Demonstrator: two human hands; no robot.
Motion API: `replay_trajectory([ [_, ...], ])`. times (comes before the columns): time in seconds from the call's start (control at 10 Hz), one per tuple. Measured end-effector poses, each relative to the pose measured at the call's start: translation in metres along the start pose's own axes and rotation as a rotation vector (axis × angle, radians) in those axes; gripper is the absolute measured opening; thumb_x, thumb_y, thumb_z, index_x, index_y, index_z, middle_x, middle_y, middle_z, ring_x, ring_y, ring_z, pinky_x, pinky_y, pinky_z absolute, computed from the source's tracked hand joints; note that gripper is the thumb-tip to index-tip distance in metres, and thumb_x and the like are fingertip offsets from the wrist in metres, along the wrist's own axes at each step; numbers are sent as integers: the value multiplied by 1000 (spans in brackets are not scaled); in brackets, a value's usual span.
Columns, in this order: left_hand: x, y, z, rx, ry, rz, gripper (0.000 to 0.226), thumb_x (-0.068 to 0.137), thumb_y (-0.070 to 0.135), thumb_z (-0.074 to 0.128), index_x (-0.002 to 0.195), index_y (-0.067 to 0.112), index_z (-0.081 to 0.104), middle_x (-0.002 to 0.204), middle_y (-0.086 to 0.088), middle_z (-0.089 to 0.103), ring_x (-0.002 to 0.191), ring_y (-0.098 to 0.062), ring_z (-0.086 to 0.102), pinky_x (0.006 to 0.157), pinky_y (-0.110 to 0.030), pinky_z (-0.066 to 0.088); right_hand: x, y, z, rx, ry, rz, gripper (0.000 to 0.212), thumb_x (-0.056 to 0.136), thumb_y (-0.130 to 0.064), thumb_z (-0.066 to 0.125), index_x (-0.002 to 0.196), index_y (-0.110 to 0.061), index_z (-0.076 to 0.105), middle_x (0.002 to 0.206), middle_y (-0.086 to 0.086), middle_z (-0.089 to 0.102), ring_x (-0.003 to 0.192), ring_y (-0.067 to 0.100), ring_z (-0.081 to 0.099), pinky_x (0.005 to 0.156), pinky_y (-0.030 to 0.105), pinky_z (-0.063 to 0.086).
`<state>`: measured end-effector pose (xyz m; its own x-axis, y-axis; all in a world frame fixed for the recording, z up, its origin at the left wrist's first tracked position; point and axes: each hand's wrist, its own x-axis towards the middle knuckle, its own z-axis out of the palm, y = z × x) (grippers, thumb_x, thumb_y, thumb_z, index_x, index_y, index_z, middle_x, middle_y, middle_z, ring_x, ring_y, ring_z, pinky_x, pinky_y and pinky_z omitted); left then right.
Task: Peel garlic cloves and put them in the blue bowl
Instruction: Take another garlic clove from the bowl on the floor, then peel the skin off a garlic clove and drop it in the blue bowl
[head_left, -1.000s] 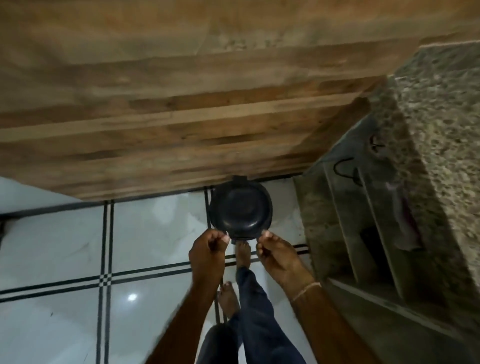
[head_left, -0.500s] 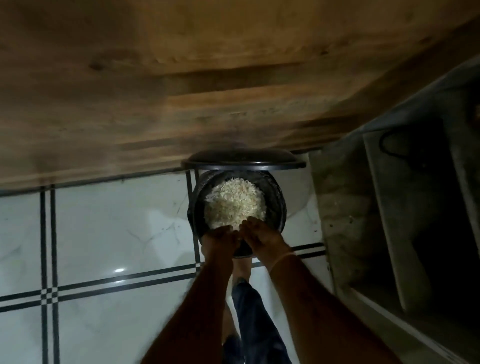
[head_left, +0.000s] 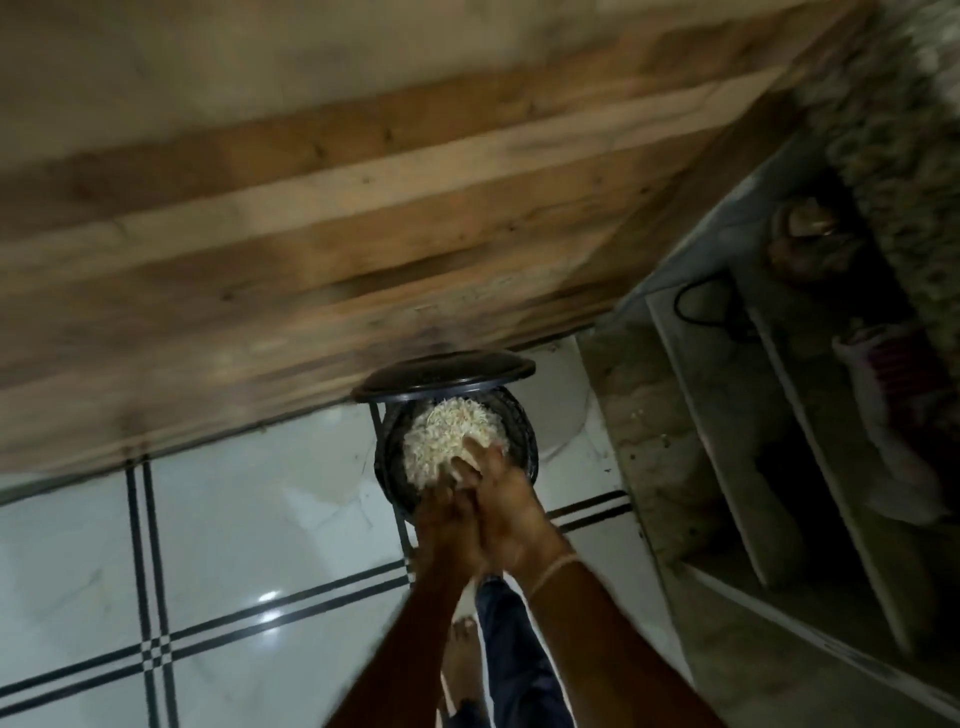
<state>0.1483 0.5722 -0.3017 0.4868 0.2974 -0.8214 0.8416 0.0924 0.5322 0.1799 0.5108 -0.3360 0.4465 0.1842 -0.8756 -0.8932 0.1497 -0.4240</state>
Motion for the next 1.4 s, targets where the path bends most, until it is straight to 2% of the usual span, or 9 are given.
replay_trajectory([
  [0.1, -61, 16, -26, 48, 19, -44, 24, 112, 24, 42, 118, 14, 63, 120, -10, 64, 97, -22, 63, 76, -18, 55, -111, -50, 17, 157, -34, 7, 54, 111, -51, 30, 145, -17, 54, 140, -3, 59, 138, 22, 51, 96, 36, 47],
  [0.2, -125, 44, -32, 289, 37, 166, 47, 109, 29, 50, 153, 16, 45, 158, -14, 46, 140, -31, 48, 112, -33, 40, -198, -52, -7, 16, 46, -182, 36, 112, -26, 39, 136, -7, 58, 107, 2, 66, 89, 5, 67, 57, 16, 54],
  [0.3, -199, 66, -19, 428, -1, 397, 50, 104, 27, 58, 152, 20, 48, 159, -11, 45, 145, -29, 43, 118, -34, 32, -288, -54, -38, -24, 162, -340, 26, 112, -18, 41, 124, -9, 62, 92, -9, 64, 62, -9, 67, 50, 8, 48],
  [0.4, -258, 80, 7, 598, -21, 613, 49, 102, 29, 62, 149, 18, 53, 152, -8, 54, 140, -26, 49, 116, -36, 37, -349, -41, -79, -145, 275, -497, 25, 110, -30, 47, 127, -24, 64, 106, -26, 61, 99, -11, 65, 70, 3, 48],
  [0.5, -317, 84, 42, 769, -133, 840, 46, 102, 34, 62, 147, 25, 54, 148, 0, 57, 137, -19, 51, 110, -33, 43, -401, -26, -127, -278, 455, -696, 38, 105, -45, 50, 135, -28, 65, 129, -19, 65, 120, -3, 60, 99, 20, 51],
  [0.8, -433, 59, 203, 894, -406, 1181, 37, 100, 26, 65, 137, 24, 63, 138, 1, 63, 124, -20, 59, 101, -34, 49, -498, 1, -297, -306, 887, -964, 27, 106, -35, 54, 125, -25, 70, 118, -10, 70, 108, 4, 64, 91, 34, 55],
  [1.1, -487, -5, 379, 1062, -527, 1222, 27, 92, 20, 70, 119, 23, 69, 109, 5, 65, 101, -17, 64, 82, -31, 52, -543, 60, -484, -293, 1208, -806, 32, 103, -16, 60, 134, -23, 64, 128, -4, 63, 111, 19, 64, 91, 42, 57],
  [1.3, -489, -21, 438, 1184, -583, 1338, 33, 93, 9, 67, 122, 24, 67, 115, 0, 62, 109, -21, 60, 82, -35, 51, -538, 61, -569, -463, 1356, -617, 36, 99, -17, 66, 134, -20, 66, 133, 6, 63, 120, 31, 56, 97, 34, 42],
  [1.4, -488, -21, 445, 1225, -568, 1351, 18, 95, 7, 66, 106, 21, 70, 101, 6, 59, 95, -13, 57, 67, -18, 37, -531, 54, -587, -528, 1327, -514, 34, 99, -21, 66, 132, -27, 68, 139, 7, 61, 123, 35, 54, 95, 42, 47],
])
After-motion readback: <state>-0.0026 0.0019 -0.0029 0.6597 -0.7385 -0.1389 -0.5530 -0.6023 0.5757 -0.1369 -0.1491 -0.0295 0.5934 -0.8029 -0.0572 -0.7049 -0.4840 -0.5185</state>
